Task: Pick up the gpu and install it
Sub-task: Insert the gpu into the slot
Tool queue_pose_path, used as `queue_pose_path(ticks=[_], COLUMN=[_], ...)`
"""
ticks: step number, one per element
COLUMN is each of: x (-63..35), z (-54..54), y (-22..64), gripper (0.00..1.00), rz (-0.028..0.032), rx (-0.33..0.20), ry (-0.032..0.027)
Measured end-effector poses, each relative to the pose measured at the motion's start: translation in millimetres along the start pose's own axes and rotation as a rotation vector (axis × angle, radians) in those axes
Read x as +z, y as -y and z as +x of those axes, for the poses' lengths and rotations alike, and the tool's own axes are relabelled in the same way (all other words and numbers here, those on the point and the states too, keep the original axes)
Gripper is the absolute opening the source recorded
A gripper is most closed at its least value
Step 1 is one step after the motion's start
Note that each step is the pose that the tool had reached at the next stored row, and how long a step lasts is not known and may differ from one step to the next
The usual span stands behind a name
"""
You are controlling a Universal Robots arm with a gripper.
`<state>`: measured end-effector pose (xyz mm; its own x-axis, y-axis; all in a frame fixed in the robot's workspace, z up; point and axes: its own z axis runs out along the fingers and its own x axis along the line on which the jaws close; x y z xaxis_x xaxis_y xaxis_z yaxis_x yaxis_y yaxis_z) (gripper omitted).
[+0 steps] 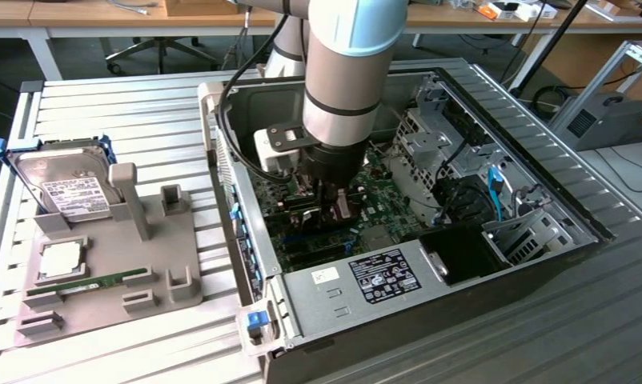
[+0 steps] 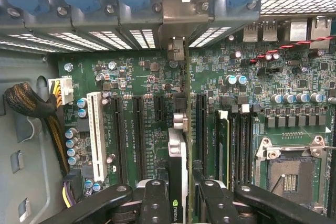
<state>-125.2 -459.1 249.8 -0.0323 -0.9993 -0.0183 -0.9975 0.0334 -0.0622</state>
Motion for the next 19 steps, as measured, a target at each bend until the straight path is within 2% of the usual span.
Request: queue_pose_path(ticks=[16, 19], x=[-2.6, -2.7], z=[0.0, -0.1], y=[-0.4, -0.7], gripper=[0.27, 0.27], rz=[0.0008, 0.0027], rx=[0.0, 0.0], ry=[-0.0007, 0.0])
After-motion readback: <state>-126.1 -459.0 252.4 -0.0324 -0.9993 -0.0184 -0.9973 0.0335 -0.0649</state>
